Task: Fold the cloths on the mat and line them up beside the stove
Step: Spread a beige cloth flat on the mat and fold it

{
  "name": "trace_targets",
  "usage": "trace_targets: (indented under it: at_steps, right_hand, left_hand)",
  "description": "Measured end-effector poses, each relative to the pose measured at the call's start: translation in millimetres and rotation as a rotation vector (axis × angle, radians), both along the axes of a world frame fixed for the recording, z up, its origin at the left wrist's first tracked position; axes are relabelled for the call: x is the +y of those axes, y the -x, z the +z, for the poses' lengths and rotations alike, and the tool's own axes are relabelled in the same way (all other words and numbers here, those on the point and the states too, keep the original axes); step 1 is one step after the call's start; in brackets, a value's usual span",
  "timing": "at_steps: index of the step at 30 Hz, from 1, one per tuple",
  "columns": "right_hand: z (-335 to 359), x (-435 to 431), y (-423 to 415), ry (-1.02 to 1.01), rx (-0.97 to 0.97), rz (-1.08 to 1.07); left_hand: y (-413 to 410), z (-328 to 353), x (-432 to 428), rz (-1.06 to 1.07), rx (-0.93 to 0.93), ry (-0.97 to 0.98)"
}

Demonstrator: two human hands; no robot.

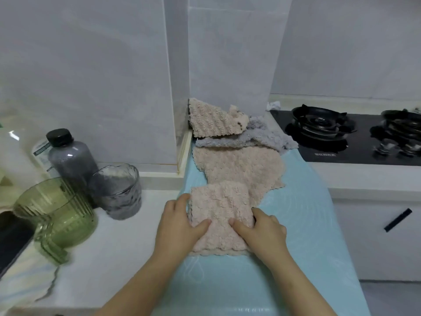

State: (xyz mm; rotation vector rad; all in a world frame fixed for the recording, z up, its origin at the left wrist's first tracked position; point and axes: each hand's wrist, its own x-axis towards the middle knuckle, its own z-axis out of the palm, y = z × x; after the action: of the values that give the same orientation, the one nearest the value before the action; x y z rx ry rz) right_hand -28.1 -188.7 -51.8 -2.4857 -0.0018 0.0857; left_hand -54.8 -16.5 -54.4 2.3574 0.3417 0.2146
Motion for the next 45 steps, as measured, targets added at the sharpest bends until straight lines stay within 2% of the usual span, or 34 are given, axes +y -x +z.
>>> trace_targets:
  at_steps: [3,5,7,12,15,20,29,35,45]
  right_hand:
    - [9.3,1.7,4.2,0.001,0.111,-0.032]
    - [15.0,3.0,7.3,-0.045,0.168,-0.060]
    - [23.2,3.0,11.3,-0.203,0.234,-0.107]
    - [51.0,-16.9,26.7,-0.821,0.380,-0.245]
    - [63.6,-48.7,27.8,-1.024,0.353,-0.360]
    - [88.5,-122.7,27.0,-1.250,0.224,-0.527]
    - [96.2,-332.4,16.5,-1.251,0.038,-0.669]
    - [110.9,-491.8,-11.2,-1.220,0.006,-0.707]
    - [106.6,-678.7,-89.2,-1.189,0.013,-0.785]
  left_hand:
    - [-8.1,19.5,-4.2,-0.023,0.250,-0.029]
    - [-11.3,28.3,-2.9,-0.003,0.361,0.064]
    - [-11.8,34.5,-2.0,0.000,0.429,0.198]
    - [-13.0,53.6,-16.8,-0.024,0.455,0.681]
    - [-28.5,74.8,-41.3,-0.101,0.439,0.921]
    - [-55.3,91.4,-129.5,-0.254,0.434,1.047]
    - [-95.6,96.5,-347.8,-0.492,0.559,0.999]
    - [-128.4,102.9,-514.9,-0.500,0.604,1.040]
    - [-221.5,95.0,-708.2,-0.547,0.638,1.041]
